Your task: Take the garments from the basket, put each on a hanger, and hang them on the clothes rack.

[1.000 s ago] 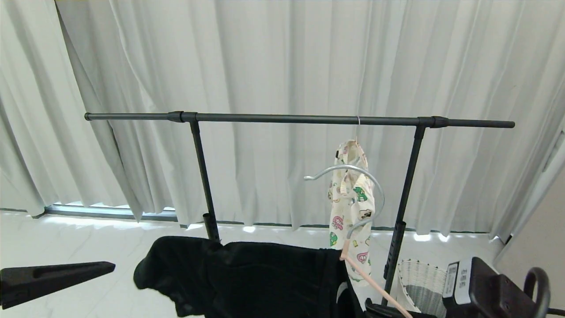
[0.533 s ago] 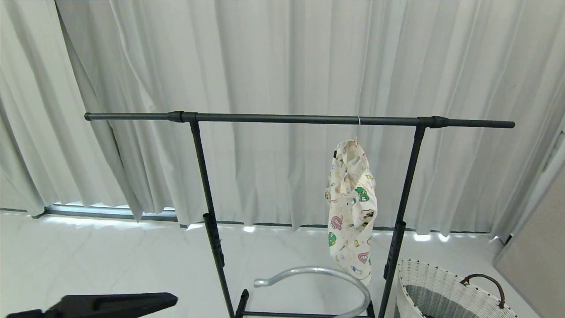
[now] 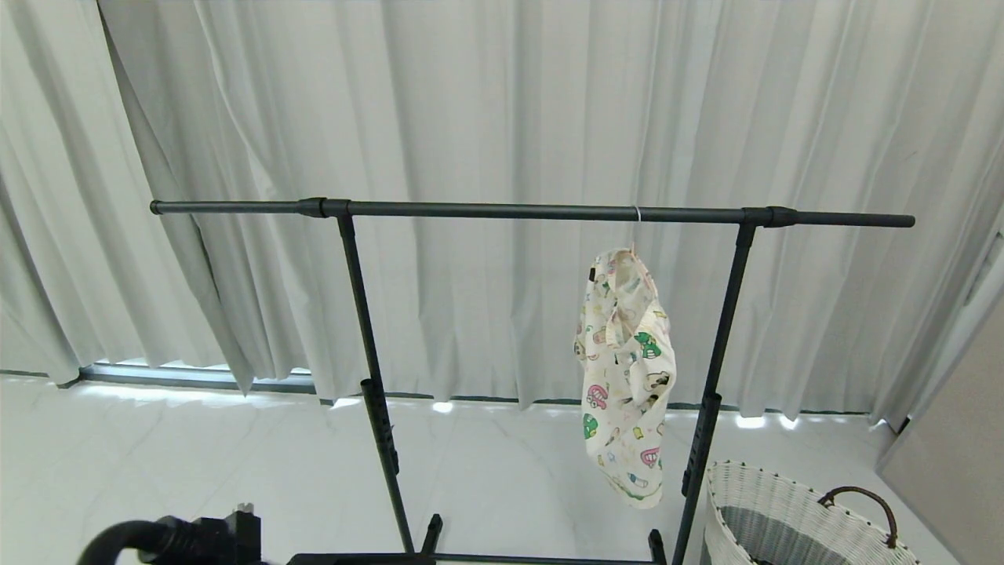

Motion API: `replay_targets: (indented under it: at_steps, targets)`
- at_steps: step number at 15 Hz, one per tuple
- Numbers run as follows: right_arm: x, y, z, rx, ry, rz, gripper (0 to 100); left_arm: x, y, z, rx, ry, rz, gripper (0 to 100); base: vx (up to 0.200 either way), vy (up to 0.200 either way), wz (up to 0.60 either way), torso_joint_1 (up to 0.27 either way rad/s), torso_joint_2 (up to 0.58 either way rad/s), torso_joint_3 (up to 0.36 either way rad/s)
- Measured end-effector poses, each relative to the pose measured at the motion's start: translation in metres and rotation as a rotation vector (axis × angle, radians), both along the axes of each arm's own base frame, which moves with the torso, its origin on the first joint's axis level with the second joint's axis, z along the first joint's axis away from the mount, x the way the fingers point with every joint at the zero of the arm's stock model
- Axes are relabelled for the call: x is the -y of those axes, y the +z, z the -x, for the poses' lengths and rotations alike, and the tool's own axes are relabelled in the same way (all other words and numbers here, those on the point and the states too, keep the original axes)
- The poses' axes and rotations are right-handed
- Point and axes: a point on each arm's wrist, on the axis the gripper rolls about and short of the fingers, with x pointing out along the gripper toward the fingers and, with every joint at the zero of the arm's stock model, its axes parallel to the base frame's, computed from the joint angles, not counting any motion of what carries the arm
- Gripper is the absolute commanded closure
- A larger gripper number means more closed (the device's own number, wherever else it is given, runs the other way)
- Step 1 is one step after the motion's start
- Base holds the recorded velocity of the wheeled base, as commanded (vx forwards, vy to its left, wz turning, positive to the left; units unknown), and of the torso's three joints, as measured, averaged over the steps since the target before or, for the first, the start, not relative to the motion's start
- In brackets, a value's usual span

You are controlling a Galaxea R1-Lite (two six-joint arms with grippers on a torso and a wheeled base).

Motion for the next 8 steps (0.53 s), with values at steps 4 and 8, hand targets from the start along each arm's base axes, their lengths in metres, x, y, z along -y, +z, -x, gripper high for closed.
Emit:
replay_targets:
  at_steps: [4, 8]
  targets:
    - [-0.0004, -0.0004, 0.0025, 0.015, 0.033, 0.009, 100, -0.0019, -0.0078, -0.0023, 0.018, -0.006, -0.044, 100, 0.0, 0.0, 0.0, 0.0, 0.0, 0.0]
    - [-0.0007, -0.0001, 0.0033, 0.015, 0.037, 0.008, 100, -0.0025, -0.0104, -0.0025, 0.01, -0.014, -0.052, 100, 0.0, 0.0, 0.0, 0.0, 0.0, 0.0]
